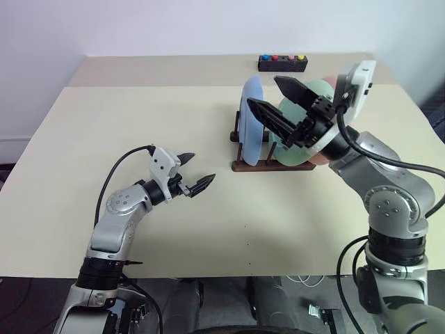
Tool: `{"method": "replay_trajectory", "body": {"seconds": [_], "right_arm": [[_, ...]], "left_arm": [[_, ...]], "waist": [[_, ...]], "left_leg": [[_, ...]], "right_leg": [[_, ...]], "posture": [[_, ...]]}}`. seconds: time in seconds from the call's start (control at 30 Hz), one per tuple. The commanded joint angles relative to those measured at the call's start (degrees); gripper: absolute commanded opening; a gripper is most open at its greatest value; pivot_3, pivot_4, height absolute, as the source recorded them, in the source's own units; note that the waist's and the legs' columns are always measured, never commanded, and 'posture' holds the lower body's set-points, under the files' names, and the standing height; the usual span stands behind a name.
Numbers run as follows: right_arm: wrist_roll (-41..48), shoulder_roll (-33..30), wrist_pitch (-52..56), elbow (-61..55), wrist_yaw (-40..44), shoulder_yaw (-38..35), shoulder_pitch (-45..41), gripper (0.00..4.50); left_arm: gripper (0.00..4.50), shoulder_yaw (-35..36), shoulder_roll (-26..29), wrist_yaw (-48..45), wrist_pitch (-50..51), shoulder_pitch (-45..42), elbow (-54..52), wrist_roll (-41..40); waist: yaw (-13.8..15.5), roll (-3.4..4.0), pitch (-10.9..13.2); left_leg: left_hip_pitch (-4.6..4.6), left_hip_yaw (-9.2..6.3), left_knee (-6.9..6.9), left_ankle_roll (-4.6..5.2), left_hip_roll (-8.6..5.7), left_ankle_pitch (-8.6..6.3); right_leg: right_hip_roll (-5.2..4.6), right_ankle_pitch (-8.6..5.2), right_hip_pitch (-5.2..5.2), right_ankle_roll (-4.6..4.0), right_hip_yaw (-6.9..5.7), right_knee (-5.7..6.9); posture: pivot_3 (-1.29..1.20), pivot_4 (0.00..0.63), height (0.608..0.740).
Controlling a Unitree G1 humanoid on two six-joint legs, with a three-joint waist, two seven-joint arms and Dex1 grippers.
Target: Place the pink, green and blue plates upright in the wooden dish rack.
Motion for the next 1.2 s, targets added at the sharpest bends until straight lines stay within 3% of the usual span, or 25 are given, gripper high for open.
{"method": "replay_trajectory", "body": {"seconds": [0.03, 0.1, 0.3, 0.4, 0.53, 1.2], "right_arm": [[1.56, -4.33, -0.98, -2.41, 1.15, -8.01, 1.32, 3.97], [0.77, -8.67, -0.6, -3.44, 2.95, -11.11, 4.81, 3.32], [-3.01, -17.46, -1.02, -7.14, 8.46, -17.21, 18.53, 0.18], [-8.37, -20.38, -2.63, -9.18, 9.64, -18.49, 25.74, 0.08], [-11.33, -20.73, -3.97, -10.75, 9.3, -17.91, 28.43, 0.08], [-25.86, -19.22, -10.55, -1.67, 10.2, -8.52, 24.95, 0.08]], "left_arm": [[4.5, 0.0, 0.14, -0.23, -0.8, 0.03, -1.92, -0.18], [4.5, 0.04, 0.28, -0.29, -0.83, 0.22, -1.94, -0.27], [4.5, -0.58, 0.36, -1.11, -0.74, 0.22, -1.84, -0.46], [4.5, -1.41, 0.58, -2.76, -0.52, 0.02, -1.44, -0.77], [4.5, -2.19, 0.33, -3.65, -0.63, -0.47, -0.82, -0.39], [4.5, -2.06, -0.45, -3.44, -1.11, 0.1, -1.0, 0.41]], "waist": [[0.27, 0.0, 0.0], [0.44, 0.0, 0.0], [0.16, 0.01, -0.01], [0.25, 0.01, -0.01], [0.12, 0.01, -0.01], [0.24, 0.0, -0.01]], "left_leg": [[-0.01, 0.0, 0.01, 0.0, 0.0, 0.0], [-0.04, 0.0, 0.02, 0.0, -0.01, 0.0], [-0.01, 0.03, -0.01, 0.05, 0.01, -0.03], [-0.01, 0.05, 0.04, 0.05, 0.01, -0.03], [0.01, 0.1, 0.07, 0.05, 0.01, -0.03], [0.02, 0.09, 0.07, 0.05, 0.02, -0.03]], "right_leg": [[0.0, 0.0, 0.0, 0.0, 0.0, -0.01], [-0.01, 0.0, 0.01, 0.0, 0.0, -0.05], [0.0, -0.01, 0.03, 0.01, 0.0, -0.07], [0.0, -0.01, 0.05, 0.01, 0.0, -0.07], [0.0, -0.01, 0.08, 0.01, 0.02, -0.08], [-0.01, -0.02, 0.12, 0.02, 0.02, -0.13]], "posture": [[0.0, 0.15, 0.74], [0.0, 0.15, 0.74], [0.0, 0.15, 0.74], [0.0, 0.15, 0.74], [0.0, 0.15, 0.74], [0.0, 0.15, 0.74]]}}
